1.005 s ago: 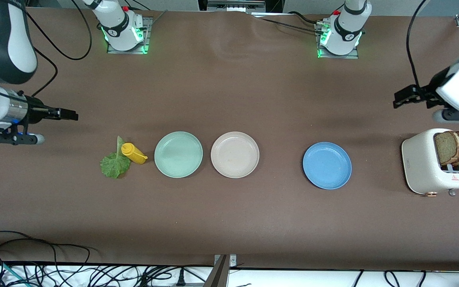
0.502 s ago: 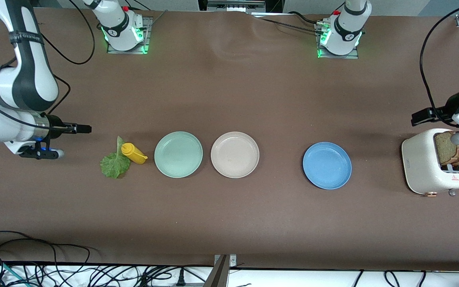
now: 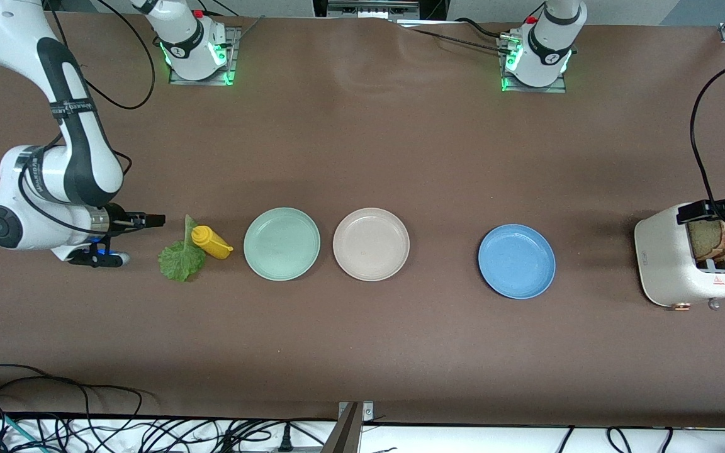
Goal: Make sandwich on beige plate with both arms
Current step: 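Reach the right gripper to the lettuce while the left gripper reaches the toaster, then grasp the lettuce with the right gripper while the left gripper grasps bread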
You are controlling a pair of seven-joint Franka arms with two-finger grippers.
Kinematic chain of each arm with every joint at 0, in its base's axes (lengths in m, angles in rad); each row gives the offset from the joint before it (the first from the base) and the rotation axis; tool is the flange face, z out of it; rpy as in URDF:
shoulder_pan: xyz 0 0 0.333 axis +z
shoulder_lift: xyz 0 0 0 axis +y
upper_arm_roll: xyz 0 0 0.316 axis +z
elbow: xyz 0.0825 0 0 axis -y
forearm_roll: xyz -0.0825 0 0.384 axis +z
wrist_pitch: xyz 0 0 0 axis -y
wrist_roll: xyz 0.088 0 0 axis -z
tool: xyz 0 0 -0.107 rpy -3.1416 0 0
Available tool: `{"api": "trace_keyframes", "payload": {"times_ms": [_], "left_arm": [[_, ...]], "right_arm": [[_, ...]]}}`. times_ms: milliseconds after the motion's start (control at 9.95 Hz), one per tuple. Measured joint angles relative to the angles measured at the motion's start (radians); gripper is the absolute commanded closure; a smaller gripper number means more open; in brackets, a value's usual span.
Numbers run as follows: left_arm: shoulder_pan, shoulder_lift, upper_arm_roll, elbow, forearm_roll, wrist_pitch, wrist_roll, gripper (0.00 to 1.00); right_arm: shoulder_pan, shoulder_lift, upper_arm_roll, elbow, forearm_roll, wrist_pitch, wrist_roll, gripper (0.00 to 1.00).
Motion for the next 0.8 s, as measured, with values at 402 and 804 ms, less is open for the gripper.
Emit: {"api": "trace_keyframes", "payload": {"times_ms": [402,804], "left_arm": [[0.043,0.054,0.000,0.001,0.021,0.065,0.056,0.00],[0.070,0.080,0.000,0.001,0.035,0.088,0.085,0.00]], "right_arm": [[0.002,0.050,0.002,0.000,0.051,0.045,0.000,0.00],[0.005,0.098,0.005,0.000,0.063,0.093,0.000,0.00]]}}
